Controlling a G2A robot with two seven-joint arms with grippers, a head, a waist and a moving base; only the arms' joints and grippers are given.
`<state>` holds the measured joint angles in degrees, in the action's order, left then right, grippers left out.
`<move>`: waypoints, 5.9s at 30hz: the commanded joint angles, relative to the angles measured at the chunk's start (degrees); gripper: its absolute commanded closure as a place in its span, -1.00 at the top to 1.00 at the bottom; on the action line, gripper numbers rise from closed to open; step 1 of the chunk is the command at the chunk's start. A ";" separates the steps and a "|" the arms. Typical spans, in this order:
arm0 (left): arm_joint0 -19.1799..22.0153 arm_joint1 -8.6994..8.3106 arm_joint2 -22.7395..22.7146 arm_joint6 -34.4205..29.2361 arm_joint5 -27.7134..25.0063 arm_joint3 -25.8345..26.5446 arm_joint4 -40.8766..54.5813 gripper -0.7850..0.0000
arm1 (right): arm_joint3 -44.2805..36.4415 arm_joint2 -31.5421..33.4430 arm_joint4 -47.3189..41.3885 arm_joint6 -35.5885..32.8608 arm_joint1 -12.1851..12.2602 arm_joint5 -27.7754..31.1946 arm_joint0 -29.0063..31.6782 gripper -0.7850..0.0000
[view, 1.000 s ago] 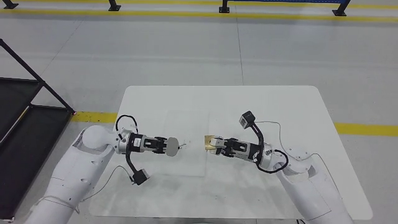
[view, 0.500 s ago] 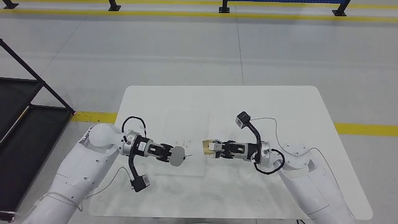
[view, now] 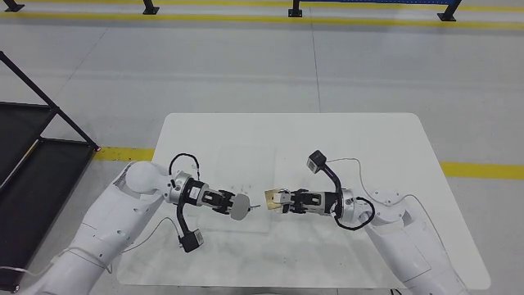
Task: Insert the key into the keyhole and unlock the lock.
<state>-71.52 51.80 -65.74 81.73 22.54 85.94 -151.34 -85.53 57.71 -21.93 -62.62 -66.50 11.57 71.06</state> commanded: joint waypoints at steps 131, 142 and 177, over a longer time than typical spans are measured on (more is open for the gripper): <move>8.67 -4.37 12.04 -3.41 3.43 -3.15 4.70 -1.00 | 3.13 -3.63 -3.98 -14.02 0.78 -1.21 -7.65 -1.00; 13.70 -5.10 14.04 -0.98 1.01 -2.88 4.21 -1.00 | 10.12 -7.72 -6.63 -22.04 -0.67 -8.09 -17.24 -1.00; 18.48 -8.04 23.83 6.27 -6.22 4.84 10.29 -1.00 | 10.07 -26.87 -13.55 -25.38 4.71 -2.46 -30.40 -1.00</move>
<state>-53.30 43.96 -42.16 88.00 16.32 90.67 -141.28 -75.44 32.15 -34.48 -88.00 -62.09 8.81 41.37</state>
